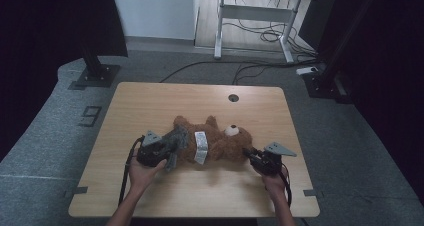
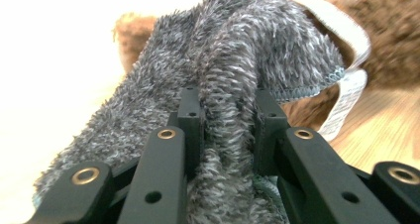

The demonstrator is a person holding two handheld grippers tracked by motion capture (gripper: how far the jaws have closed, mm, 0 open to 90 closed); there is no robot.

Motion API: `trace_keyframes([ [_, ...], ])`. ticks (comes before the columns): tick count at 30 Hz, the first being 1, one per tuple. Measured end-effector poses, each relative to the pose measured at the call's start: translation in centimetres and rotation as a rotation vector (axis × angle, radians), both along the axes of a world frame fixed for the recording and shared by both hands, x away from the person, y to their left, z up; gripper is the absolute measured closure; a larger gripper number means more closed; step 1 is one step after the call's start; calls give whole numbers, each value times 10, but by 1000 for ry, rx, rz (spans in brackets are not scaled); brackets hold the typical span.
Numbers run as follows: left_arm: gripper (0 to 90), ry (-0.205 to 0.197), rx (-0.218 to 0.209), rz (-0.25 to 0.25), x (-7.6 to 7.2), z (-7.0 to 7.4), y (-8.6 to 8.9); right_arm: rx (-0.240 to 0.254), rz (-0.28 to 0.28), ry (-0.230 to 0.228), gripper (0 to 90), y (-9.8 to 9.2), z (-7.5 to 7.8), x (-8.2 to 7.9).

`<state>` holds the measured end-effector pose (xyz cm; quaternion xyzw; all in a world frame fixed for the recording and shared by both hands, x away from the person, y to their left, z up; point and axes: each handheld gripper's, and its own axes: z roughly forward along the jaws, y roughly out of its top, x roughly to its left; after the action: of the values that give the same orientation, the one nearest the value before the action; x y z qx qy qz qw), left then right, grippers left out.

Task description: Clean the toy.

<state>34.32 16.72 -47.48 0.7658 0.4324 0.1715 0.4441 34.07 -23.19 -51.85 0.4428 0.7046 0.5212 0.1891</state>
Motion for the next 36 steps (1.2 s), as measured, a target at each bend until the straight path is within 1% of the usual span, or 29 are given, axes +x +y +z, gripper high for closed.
trace_keyframes([
  [2,711,-19,-3,-6,0,10,-5,0,-1,0,722,0,0,0],
  [6,711,-38,-37,-36,5,27,-19,0,0,0,722,0,0,0],
  [8,711,-43,-53,-63,7,34,-30,0,0,0,722,0,0,0],
  [9,710,-41,-69,-81,7,37,-37,1,1,0,722,0,0,0],
  [11,710,-44,-77,-114,7,40,-54,2,1,0,722,0,0,0],
  [13,710,-36,-56,-144,6,39,-76,2,0,-1,722,0,0,1],
  [14,710,-34,-36,-155,6,36,-87,2,1,-1,722,0,0,1],
  [15,709,-17,-13,-170,8,30,-100,1,1,0,722,0,0,0],
  [17,708,19,0,-183,12,19,-113,3,1,1,722,0,0,0],
  [19,708,38,14,-185,14,8,-119,3,2,2,722,-1,0,0],
  [20,709,38,9,-186,14,4,-118,1,4,2,722,-1,-1,0],
  [21,709,43,-6,-185,13,2,-114,1,6,3,721,-1,-1,0],
  [23,712,48,-18,-185,12,1,-108,4,12,4,721,-2,-1,0],
  [27,714,31,2,-168,6,3,-90,5,13,4,721,-2,-1,0],
  [31,713,17,17,-125,1,3,-64,5,13,4,721,-2,-1,0],
  [34,713,22,11,-80,-1,-1,-42,6,13,3,720,-2,-1,0],
  [36,712,32,-5,-57,-1,-5,-30,4,15,2,720,-2,-1,0],
])
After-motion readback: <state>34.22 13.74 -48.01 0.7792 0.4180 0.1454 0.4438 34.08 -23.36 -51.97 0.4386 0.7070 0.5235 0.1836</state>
